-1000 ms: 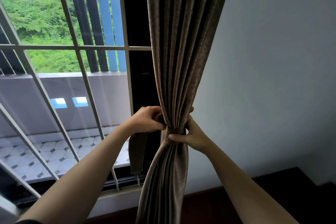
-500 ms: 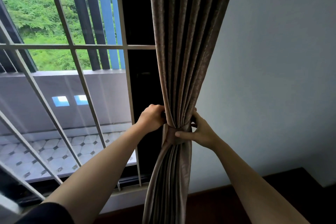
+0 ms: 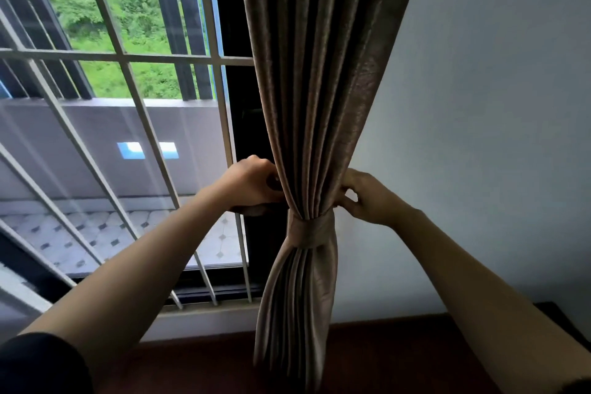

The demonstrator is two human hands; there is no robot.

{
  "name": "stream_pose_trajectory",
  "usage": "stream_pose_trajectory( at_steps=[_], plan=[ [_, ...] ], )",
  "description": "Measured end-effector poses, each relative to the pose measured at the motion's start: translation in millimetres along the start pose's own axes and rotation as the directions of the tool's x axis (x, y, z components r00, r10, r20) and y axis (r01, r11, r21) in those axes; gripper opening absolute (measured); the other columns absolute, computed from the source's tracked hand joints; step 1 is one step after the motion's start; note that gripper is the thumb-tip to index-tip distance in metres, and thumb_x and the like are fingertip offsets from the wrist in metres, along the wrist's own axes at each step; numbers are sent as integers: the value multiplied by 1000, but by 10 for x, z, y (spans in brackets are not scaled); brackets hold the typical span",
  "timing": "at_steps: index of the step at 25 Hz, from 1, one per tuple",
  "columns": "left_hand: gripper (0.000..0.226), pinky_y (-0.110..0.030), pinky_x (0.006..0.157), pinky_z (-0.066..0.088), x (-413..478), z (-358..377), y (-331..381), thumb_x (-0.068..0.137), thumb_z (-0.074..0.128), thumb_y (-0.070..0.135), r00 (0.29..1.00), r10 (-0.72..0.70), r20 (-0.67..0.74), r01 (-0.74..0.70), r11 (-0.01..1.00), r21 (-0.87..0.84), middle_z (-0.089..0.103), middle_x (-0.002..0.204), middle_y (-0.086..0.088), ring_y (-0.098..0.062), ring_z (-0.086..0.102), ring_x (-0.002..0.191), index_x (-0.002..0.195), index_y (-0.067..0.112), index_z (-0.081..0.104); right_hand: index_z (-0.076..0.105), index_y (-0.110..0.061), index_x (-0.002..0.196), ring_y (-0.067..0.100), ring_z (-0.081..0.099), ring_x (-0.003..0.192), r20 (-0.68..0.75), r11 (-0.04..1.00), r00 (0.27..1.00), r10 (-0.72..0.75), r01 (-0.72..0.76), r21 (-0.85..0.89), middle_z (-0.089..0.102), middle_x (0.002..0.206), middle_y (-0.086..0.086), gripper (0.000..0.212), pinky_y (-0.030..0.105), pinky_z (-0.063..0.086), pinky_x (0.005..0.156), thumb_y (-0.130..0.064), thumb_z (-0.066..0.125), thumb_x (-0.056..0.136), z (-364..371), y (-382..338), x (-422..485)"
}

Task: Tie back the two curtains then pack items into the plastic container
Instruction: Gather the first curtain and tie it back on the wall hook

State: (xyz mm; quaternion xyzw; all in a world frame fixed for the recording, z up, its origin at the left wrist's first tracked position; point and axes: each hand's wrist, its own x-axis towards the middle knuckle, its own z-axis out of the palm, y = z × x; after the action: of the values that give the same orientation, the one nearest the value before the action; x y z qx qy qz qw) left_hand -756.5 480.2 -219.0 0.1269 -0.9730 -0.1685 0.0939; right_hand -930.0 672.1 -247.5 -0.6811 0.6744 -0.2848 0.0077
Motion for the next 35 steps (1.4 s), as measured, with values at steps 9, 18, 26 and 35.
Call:
stream_pose_trajectory(
  at_steps=[9, 18, 26, 35],
  plan=[
    [27, -36, 73, 50, 42, 206, 165, 85, 61, 27, 990, -39, -136, 61, 985, 159, 67, 101, -15, -36, 62, 93, 107, 11, 65, 65, -17, 100, 21, 68, 71, 242, 870, 954, -179, 268, -413, 71, 97, 3, 24, 28, 46, 68, -3, 63, 81, -322, 218, 52],
    [23, -39, 71, 53, -80, 87, 140, 81, 67, 32, 987, -78, -138, 90, 992, 83, 69, 90, -10, -31, 64, 83, 100, 18, 70, 68, -26, 109, 18, 67, 85, 251, 861, 965, -74, 189, -472, 68, 111, -3, 23, 31, 47, 77, -31, 53, 93, -433, 95, -40],
    [19, -25, 54, 40, -123, 172, 152, 85, 61, 35, 977, -153, -151, 182, 962, 204, 63, 74, -4, -20, 56, 65, 92, 21, 71, 64, -25, 112, 22, 66, 87, 224, 810, 974, -40, 163, -563, 65, 109, -1, 32, 35, 51, 75, -34, 38, 97, -472, -4, -155],
    [28, -21, 46, 29, -356, 195, 106, 85, 61, 44, 981, -159, -113, 182, 957, 226, 47, 57, 9, -17, 50, 61, 87, 17, 68, 53, -20, 126, 18, 64, 87, 63, 934, 994, 85, -58, -354, 63, 108, -1, 34, 25, 49, 70, -28, 55, 93, -289, -97, -328]
  ],
)
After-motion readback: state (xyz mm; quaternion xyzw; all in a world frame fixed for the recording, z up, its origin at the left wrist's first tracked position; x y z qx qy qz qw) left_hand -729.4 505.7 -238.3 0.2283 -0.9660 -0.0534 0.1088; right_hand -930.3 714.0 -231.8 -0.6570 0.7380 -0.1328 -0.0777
